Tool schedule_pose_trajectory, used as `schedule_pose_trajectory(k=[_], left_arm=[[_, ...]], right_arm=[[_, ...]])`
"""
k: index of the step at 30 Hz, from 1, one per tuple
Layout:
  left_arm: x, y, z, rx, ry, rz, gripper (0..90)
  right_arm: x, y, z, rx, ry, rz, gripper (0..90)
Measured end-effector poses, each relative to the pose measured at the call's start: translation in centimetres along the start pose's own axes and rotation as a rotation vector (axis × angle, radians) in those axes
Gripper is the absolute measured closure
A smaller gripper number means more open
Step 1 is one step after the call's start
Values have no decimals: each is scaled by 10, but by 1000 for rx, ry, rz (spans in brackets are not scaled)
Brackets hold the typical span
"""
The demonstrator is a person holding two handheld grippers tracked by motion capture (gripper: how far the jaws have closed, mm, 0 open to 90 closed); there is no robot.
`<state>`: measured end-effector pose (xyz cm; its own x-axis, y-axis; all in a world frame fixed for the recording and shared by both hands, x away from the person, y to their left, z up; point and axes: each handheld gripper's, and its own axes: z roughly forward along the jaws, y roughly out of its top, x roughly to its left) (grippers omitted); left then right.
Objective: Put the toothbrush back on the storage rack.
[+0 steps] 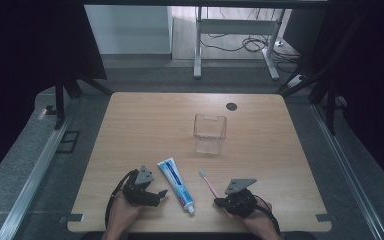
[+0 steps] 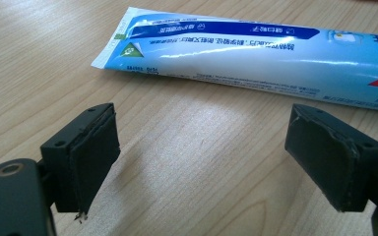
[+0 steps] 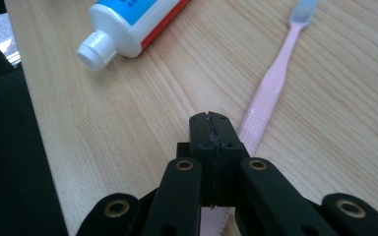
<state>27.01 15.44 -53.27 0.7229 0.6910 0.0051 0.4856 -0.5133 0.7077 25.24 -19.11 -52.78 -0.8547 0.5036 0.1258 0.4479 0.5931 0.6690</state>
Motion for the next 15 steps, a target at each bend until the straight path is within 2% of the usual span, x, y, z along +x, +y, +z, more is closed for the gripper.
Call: schedule_pose_trajectory(k=[11,15], left_arm=[[0,0,1,3,-2,9,132],[0,0,1,6,-1,11,132]], right_arm=[[-14,-5,-9,-2,-31,32,899],[-24,-9,-15,-7,-46,54,899]])
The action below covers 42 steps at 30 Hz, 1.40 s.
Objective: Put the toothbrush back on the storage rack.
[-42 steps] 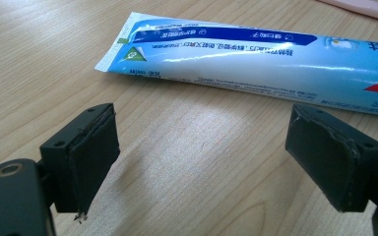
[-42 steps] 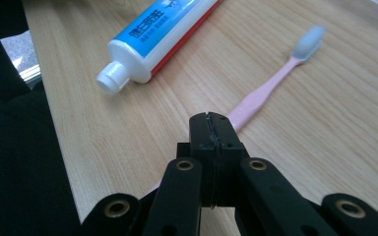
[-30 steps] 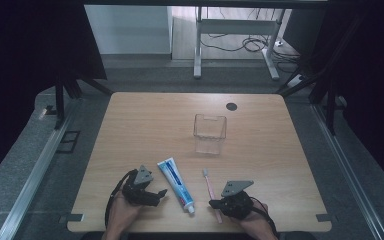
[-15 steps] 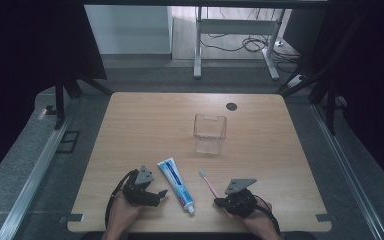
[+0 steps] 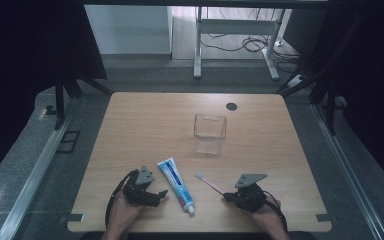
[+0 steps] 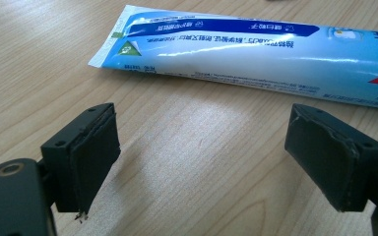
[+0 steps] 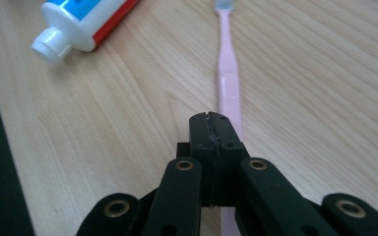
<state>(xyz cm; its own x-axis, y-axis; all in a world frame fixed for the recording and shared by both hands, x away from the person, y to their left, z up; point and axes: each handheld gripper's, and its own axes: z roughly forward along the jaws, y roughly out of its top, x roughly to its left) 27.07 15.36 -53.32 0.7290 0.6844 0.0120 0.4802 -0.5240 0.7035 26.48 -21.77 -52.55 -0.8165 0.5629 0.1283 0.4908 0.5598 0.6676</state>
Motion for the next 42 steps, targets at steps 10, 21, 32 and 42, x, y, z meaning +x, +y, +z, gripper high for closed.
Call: schedule_pose_trajectory(k=[10,21,32,42], left_arm=[[0,0,0,1,1,0,133],[1,-1,0,4,4,-7,134],[0,-1,-1,7,12,-1,135],[0,-1,-1,9,11,3,134]], right_arm=[[-15,-6,-9,0,-31,43,899],[-15,-3,-17,2,-26,38,838],[-16,11,-19,90,-63,5,696],[-15,26,-16,157,-96,-53,627]])
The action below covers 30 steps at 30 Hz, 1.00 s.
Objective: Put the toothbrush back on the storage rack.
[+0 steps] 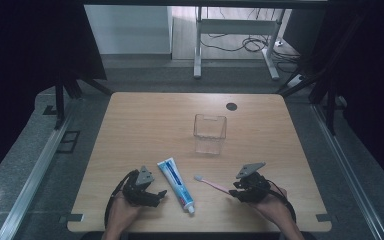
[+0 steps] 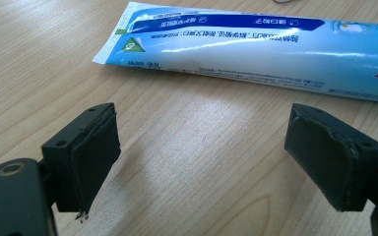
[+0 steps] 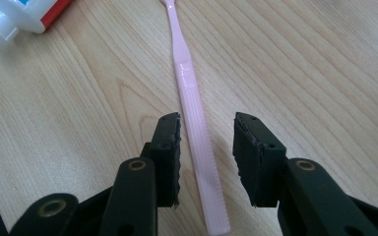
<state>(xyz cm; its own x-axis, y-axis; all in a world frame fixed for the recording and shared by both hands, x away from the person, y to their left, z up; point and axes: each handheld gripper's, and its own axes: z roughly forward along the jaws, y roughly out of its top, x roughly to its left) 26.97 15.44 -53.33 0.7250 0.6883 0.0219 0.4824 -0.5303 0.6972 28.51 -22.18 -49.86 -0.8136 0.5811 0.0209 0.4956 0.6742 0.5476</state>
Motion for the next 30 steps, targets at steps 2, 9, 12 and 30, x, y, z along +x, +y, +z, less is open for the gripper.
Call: schedule_pose_trajectory(k=[2,9,12,30], left_arm=[[0,0,0,1,1,1,135],[0,0,0,3,-1,7,135],[0,0,0,5,-1,8,135],[-2,0,2,26,-2,25,135]], right_arm=[[1,6,1,24,-7,-22,621],[6,24,5,103,-17,-98,657],[8,33,9,156,-9,-134,670],[15,72,38,430,1,-240,728]])
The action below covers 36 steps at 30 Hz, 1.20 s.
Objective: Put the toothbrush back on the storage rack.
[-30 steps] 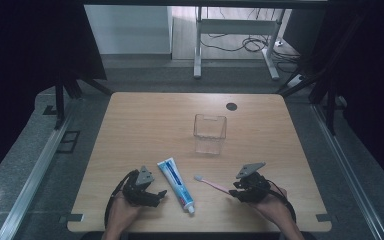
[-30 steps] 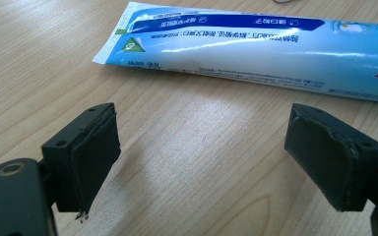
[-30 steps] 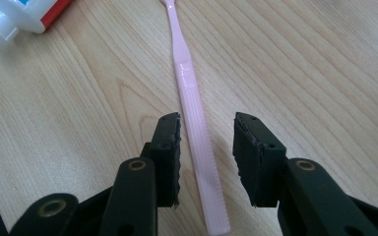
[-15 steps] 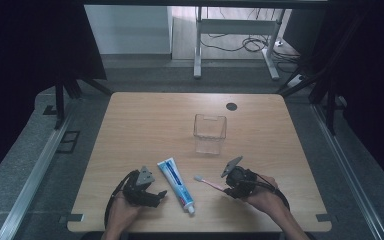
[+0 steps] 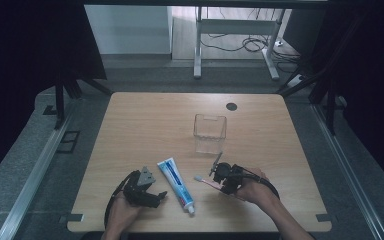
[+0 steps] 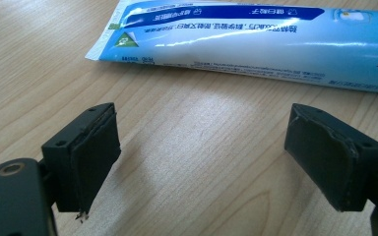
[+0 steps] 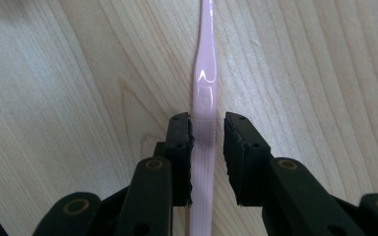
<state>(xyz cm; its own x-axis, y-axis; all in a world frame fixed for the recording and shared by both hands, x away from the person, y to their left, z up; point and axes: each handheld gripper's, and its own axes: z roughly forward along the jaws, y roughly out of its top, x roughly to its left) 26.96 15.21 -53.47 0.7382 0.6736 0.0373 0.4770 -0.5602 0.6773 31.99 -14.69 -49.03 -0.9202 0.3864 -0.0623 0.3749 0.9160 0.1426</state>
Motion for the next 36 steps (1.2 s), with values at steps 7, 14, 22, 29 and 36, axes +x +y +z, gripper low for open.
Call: schedule_pose_trajectory(k=[7,14,22,29,36], left_arm=[[-1,0,1,4,1,5,135],[-1,0,1,9,1,10,135],[-1,0,1,11,2,12,135],[0,0,1,10,-4,6,135],[2,-1,-1,-10,-16,-19,130]], right_arm=[[-2,7,10,36,14,3,760],[-3,9,10,31,40,44,788],[-5,4,2,-25,59,91,789],[-6,-3,-6,-64,66,102,789],[-8,-9,-13,-109,72,127,789]])
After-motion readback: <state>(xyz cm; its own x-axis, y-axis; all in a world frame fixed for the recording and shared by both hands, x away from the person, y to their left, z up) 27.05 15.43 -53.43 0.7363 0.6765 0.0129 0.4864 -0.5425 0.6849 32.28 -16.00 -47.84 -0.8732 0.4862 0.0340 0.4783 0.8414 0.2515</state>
